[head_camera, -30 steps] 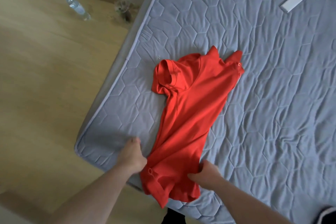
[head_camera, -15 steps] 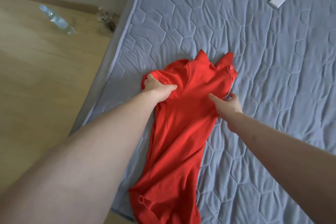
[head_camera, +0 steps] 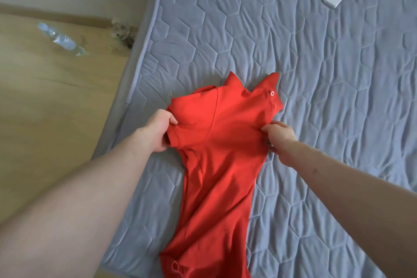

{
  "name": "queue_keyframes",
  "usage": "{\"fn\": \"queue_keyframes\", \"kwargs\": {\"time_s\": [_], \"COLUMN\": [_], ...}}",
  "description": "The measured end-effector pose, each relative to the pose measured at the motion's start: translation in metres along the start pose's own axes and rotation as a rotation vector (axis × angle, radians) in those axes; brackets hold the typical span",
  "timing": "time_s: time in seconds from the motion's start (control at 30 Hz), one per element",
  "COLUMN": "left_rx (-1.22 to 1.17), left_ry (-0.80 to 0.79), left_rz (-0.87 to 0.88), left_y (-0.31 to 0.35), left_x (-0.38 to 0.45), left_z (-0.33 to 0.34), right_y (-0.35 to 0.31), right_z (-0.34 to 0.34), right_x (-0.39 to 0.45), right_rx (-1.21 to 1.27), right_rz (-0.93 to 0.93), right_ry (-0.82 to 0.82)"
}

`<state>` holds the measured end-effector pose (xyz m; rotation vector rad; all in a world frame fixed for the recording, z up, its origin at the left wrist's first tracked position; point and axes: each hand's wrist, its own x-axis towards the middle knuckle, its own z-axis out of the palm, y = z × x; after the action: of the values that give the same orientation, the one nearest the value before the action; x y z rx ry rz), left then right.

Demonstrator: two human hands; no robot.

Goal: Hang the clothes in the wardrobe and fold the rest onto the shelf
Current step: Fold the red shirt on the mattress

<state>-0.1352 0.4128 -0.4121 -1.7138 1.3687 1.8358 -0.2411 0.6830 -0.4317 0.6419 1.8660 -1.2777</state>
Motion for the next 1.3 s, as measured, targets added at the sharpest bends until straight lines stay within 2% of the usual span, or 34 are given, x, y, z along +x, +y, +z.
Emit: {"fn": "queue_keyframes", "kwargs": {"time_s": [0.07, 0.13, 0.2, 0.23, 0.27, 0.3, 0.33, 0.4, 0.5, 0.6, 0.73, 0.8, 0.9, 1.0, 1.1, 1.2, 1.3], "left_rx": [0.081, 0.308, 0.541, 0.588, 0.61, 0.643, 0.681, 0.774, 0.928, 0.802, 0.501, 0.445, 0.495, 0.578, 0.723, 0.945, 1.214], "left_ry": [0.011, 0.194, 0.512, 0.608, 0.633, 0.584, 0.483, 0.271, 0.168, 0.075, 0.01, -0.022, -0.041, -0.065, -0.054, -0.088, -0.173], "left_rz": [0.0, 0.095, 0.326, 0.479, 0.606, 0.663, 0.641, 0.454, 0.326, 0.343, 0.4, 0.419, 0.564, 0.813, 0.976, 1.184, 1.315], "left_y": [-0.007, -0.016, -0.019, -0.017, -0.014, -0.011, -0.008, -0.004, 0.001, 0.007, 0.014, 0.012, 0.002, -0.014, -0.037, -0.068, -0.104], "left_x": [0.004, 0.01, 0.009, 0.005, 0.003, 0.003, 0.002, 0.002, 0.002, 0.002, -0.006, -0.013, -0.032, -0.062, -0.09, -0.112, -0.13], "left_z": [0.005, 0.011, 0.016, 0.02, 0.024, 0.029, 0.035, 0.045, 0.049, 0.05, 0.048, 0.041, 0.021, -0.004, -0.032, -0.06, -0.088], "right_y": [0.0, -0.002, -0.007, -0.009, -0.013, -0.016, -0.02, -0.027, -0.036, -0.047, -0.063, -0.066, -0.059, -0.033, 0.005, 0.046, 0.082], "right_z": [0.001, 0.005, 0.009, 0.01, 0.011, 0.012, 0.014, 0.016, 0.016, 0.015, 0.0, -0.01, -0.019, -0.026, -0.03, -0.028, -0.025], "right_x": [0.002, 0.001, 0.003, 0.004, 0.005, 0.007, 0.008, 0.012, 0.017, 0.016, 0.004, -0.005, -0.032, -0.069, -0.112, -0.149, -0.179], "right_rx": [0.016, 0.041, 0.099, 0.136, 0.171, 0.198, 0.214, 0.225, 0.185, 0.182, 0.246, 0.229, 0.172, 0.038, -0.139, -0.475, -0.806], "right_rz": [-0.011, -0.05, -0.101, -0.126, -0.145, -0.155, -0.153, -0.126, -0.065, -0.131, -0.194, -0.226, -0.289, -0.428, -0.573, -0.739, -0.939], "right_ry": [0.016, 0.039, 0.076, 0.107, 0.138, 0.156, 0.161, 0.146, 0.091, 0.078, 0.068, 0.026, -0.054, -0.141, -0.326, -0.433, -0.582]}}
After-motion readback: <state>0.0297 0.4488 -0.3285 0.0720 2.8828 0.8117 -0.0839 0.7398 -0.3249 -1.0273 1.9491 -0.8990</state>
